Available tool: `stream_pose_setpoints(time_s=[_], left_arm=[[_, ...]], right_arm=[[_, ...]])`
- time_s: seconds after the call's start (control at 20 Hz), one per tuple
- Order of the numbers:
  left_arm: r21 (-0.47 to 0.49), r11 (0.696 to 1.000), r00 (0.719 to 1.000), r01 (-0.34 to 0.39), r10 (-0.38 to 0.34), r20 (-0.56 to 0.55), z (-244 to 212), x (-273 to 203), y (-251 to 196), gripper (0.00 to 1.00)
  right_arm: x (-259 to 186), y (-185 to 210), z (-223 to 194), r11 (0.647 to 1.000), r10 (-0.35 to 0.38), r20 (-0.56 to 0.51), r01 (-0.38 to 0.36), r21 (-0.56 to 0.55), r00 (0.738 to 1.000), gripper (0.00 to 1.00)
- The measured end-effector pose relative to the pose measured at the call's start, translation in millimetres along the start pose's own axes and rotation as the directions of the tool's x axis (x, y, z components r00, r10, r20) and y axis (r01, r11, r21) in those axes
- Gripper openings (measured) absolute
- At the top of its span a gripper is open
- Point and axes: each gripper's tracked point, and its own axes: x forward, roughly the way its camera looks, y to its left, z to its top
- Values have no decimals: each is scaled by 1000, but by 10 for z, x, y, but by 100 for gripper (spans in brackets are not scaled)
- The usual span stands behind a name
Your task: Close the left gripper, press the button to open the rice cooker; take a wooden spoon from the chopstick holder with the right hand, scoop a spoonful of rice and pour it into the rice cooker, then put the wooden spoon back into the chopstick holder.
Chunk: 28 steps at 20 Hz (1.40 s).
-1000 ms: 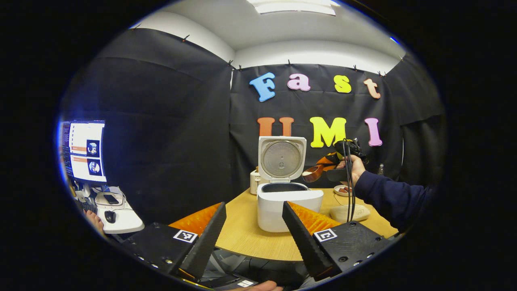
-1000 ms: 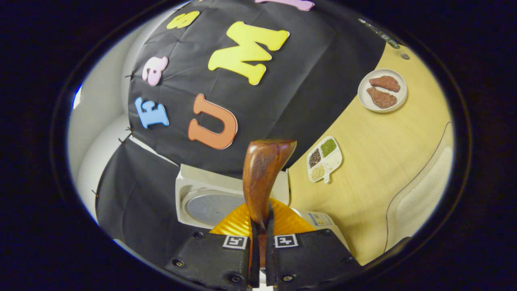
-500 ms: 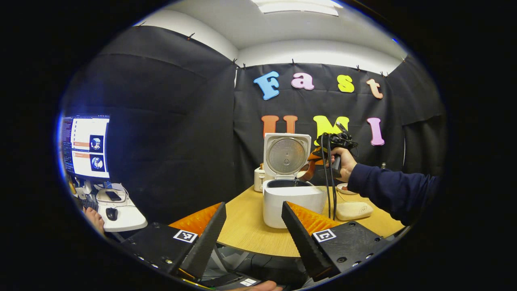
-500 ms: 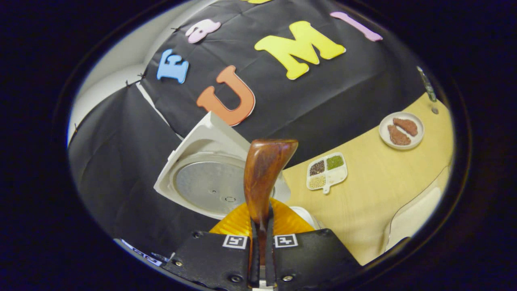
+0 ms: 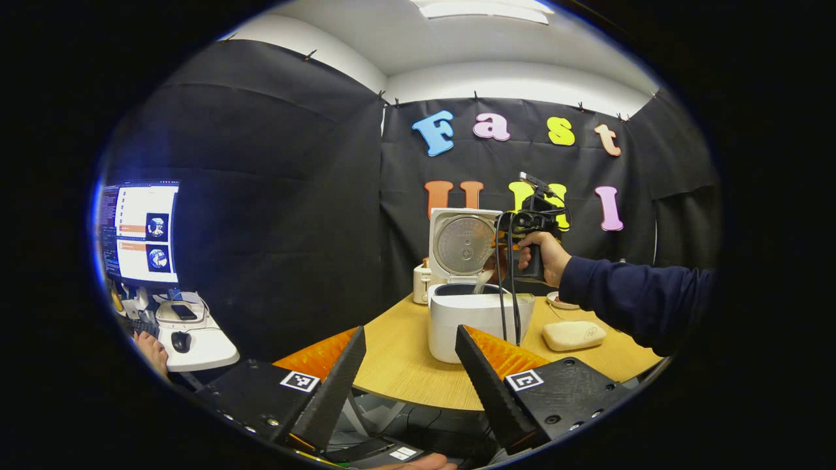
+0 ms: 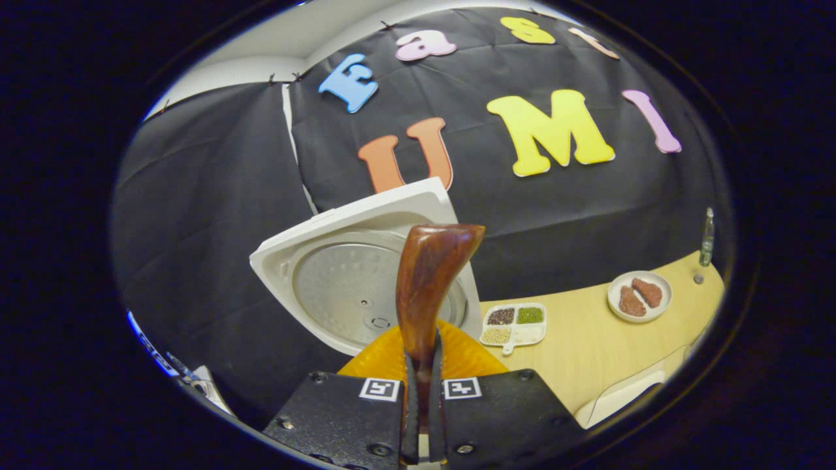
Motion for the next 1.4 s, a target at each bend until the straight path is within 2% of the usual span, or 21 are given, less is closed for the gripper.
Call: stream_pose_setpoints(time_s=[0.1,0.15,0.25,0.35,0.45,0.55,0.7,0.9,1.0,1.15,1.3,1.4], left_arm=[[1,1000,1000,-19,19,-18,-54,12,48,88],[9,999,999,-38,38,-31,-82,11,91,88],[22,998,998,-51,51,-37,-93,15,113,89],[20,999,998,-48,49,-38,-93,12,92,88],[19,999,999,-43,43,-32,-63,-18,60,88],[18,999,999,-40,40,-24,-28,-31,41,88],[22,998,999,-51,51,-18,11,-4,-10,88],[24,999,999,-35,35,5,84,53,-242,88],[18,1000,999,-21,20,25,150,115,-420,88],[0,999,999,43,-43,22,184,213,-818,89],[-14,996,995,93,-93,22,258,237,-1150,90],[-29,995,994,100,-99,46,359,311,-1301,90]], right_arm=[[-29,85,39,979,-18,64,30,-200,998,11],[-54,172,70,952,-17,98,46,-302,995,11],[-69,372,10,900,4,128,52,-432,992,11],[-134,529,-44,865,11,153,68,-498,988,11],[-191,525,31,835,-14,200,121,-537,980,11],[-200,516,54,821,-12,206,128,-556,978,11],[-355,502,130,832,-31,229,152,-534,973,11],[-755,198,353,846,-60,259,187,-499,964,11],[-889,-71,434,857,-78,257,196,-477,963,11],[-1145,-465,569,882,-96,271,208,-424,958,11],[-1412,-938,711,888,-124,288,236,-396,950,11],[-1588,-1269,768,903,-148,304,254,-346,941,11]])
